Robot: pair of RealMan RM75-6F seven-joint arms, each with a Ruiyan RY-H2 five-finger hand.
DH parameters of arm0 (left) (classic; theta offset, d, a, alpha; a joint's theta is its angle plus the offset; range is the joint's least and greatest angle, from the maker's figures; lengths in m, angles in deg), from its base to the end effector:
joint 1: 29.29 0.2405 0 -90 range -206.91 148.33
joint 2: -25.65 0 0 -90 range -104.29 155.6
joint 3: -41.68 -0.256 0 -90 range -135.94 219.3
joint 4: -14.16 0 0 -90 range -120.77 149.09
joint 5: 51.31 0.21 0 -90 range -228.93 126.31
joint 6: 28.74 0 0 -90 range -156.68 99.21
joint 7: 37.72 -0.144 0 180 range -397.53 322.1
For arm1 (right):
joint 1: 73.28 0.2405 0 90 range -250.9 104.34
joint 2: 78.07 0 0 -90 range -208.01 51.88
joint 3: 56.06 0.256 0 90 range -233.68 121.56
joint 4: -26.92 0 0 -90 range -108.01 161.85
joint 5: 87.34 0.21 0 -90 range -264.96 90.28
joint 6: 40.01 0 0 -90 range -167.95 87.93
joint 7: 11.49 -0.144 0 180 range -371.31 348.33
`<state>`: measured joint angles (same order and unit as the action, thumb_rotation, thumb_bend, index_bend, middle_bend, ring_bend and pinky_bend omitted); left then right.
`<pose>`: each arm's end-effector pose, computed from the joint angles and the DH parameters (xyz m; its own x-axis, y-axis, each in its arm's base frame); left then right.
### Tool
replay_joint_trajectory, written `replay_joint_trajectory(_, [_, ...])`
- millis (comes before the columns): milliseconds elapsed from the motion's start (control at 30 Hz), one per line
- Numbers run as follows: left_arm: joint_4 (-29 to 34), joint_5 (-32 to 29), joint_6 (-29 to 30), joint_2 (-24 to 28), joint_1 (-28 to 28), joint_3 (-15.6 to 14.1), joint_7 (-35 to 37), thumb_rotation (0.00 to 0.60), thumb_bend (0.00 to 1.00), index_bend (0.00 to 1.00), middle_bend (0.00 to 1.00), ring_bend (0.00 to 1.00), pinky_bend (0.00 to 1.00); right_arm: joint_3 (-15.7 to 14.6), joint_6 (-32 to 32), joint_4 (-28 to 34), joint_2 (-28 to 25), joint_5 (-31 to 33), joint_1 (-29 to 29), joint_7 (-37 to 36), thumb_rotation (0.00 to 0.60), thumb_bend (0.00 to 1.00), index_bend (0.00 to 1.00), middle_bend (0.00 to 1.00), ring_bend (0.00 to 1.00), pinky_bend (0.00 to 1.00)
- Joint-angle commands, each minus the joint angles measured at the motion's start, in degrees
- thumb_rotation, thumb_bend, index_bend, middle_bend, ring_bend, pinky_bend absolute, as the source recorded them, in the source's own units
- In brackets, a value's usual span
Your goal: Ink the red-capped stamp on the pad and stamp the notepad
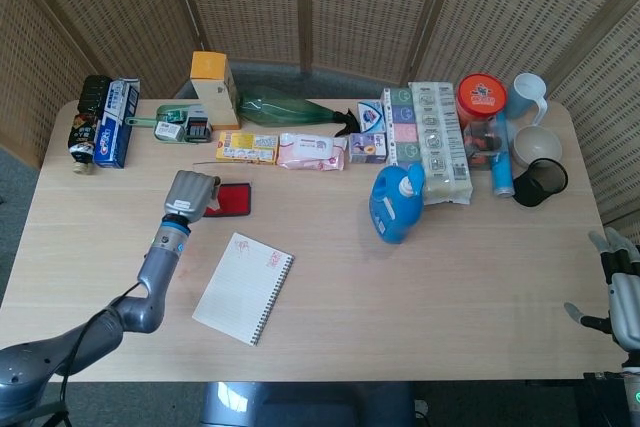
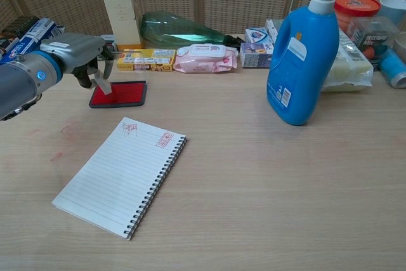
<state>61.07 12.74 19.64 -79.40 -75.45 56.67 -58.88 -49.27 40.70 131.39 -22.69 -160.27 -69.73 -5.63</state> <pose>-0.2021 0.4168 -0.0431 0.6393 0.1548 0.7532 0.7659 -0.2149 -0.6059 -0.3094 -0.1823 0.1959 0.3975 -0.0438 0.9165 -0.8948 0.2026 0.3978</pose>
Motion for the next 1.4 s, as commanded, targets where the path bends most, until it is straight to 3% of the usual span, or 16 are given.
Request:
replay_joint_trajectory(33, [-2.63, 0.6, -0.56, -1.75, -0.86, -0.38, 1.6, 0.6, 0.38, 0.66, 1.0, 1.0, 1.0, 0.03, -0.14, -0.06, 0.03, 0.13, 0.09, -0.04, 0.6, 0.07, 0.07, 0.01, 0.0, 0.0])
replay_joint_trajectory(467, [-6.72, 1.54, -1.5, -3.66, -1.18, -1.22, 4.37, 0.6, 0.38, 0.66, 1.0, 1.0, 1.0, -0.16, -0.19, 0.05, 0.03, 0.16, 0.15, -0.06, 0.6, 0.07, 0.07, 0.01, 0.0, 0.0])
replay_joint_trajectory(633, [-5.28, 1.86, 0.24, -2.86, -1.24, -0.53, 4.69, 0.6, 0.38, 0.66, 1.0, 1.0, 1.0, -0.16, 0.22, 0.19, -0.3, -0.16, -0.08, -0.73, 0.6, 0.07, 0.07, 0.01, 0.0, 0.0])
replay_joint_trajectory(833, [3.92, 1.95, 4.09, 2.26, -0.09, 0.3, 1.98, 0.6, 0.38, 0.66, 1.0, 1.0, 1.0, -0.42, 0.15, 0.35, -0.47, -0.73, -0.09, -1.1, 0.6, 0.07, 0.07, 0.01, 0.0, 0.0])
replay_joint_trajectory(1067, [20.45, 2.35, 7.64, 11.25, 2.77, -0.93, -2.89, 0.6, 0.38, 0.66, 1.0, 1.0, 1.0, -0.68, 0.29, 0.55, -0.52, -1.28, -0.15, -1.1, 0.6, 0.07, 0.07, 0.01, 0.0, 0.0])
replay_joint_trajectory(1167, [27.71, 6.37, 8.12, 15.85, 4.15, -3.98, -1.74, 0.6, 0.38, 0.66, 1.0, 1.0, 1.0, -0.71, 0.43, 0.72, -0.65, -1.38, -0.23, -1.25, 0.6, 0.07, 0.07, 0.01, 0.0, 0.0])
replay_joint_trajectory(1400, [35.52, 14.94, 9.42, 21.31, 6.77, -10.82, 1.78, 0.6, 0.38, 0.66, 1.0, 1.0, 1.0, -0.79, 0.62, 0.82, -0.75, -1.68, -0.31, -1.51, 0.6, 0.07, 0.07, 0.01, 0.0, 0.0])
